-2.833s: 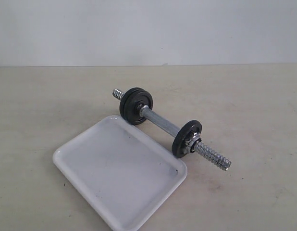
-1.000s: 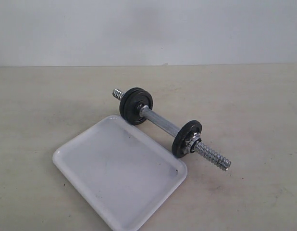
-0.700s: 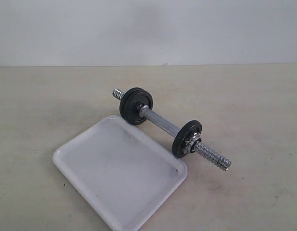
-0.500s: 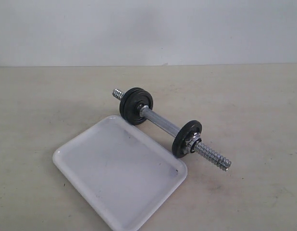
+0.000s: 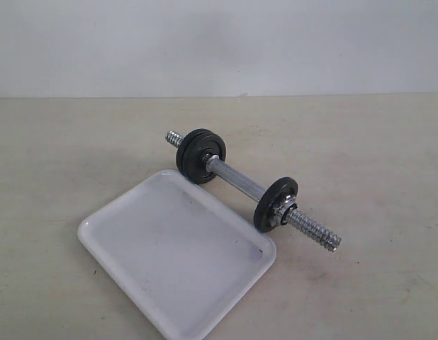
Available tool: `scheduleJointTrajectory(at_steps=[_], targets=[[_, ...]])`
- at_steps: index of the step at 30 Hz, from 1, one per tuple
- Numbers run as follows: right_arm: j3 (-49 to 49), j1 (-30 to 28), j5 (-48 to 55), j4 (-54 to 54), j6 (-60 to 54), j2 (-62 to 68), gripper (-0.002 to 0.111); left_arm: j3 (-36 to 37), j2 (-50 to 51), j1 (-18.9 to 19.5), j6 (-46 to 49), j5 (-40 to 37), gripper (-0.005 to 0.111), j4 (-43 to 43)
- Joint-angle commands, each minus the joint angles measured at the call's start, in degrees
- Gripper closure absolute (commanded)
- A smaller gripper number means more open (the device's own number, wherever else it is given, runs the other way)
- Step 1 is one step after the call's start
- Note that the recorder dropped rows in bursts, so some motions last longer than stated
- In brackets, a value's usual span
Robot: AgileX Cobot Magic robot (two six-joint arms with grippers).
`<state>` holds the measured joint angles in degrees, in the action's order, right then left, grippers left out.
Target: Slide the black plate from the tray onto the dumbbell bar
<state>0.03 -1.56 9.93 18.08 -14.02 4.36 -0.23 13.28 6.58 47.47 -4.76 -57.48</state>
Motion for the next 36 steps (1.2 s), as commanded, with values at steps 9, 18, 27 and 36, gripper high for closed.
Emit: scheduleJointTrajectory(at_steps=[9, 18, 27, 36], targets=[[0.0, -0.1, -0.8, 1.0, 4.8, -0.2, 0.108, 0.2, 0.1, 0.2, 0.1, 0.4, 0.102, 0.2], [0.0, -0.1, -19.9, 0.6, 0.0, -0.2, 0.108, 0.2, 0.1, 0.2, 0.1, 0.2, 0.102, 0.2], [0.0, -0.1, -2.1, 0.6, -4.5, -0.2, 0.108, 0.2, 0.1, 0.2, 0.1, 0.4, 0.102, 0.2], [0.0, -0.1, 2.7, -5.1, -4.5, -4.4, 0.108, 0.2, 0.1, 0.2, 0.1, 0.4, 0.102, 0.2]])
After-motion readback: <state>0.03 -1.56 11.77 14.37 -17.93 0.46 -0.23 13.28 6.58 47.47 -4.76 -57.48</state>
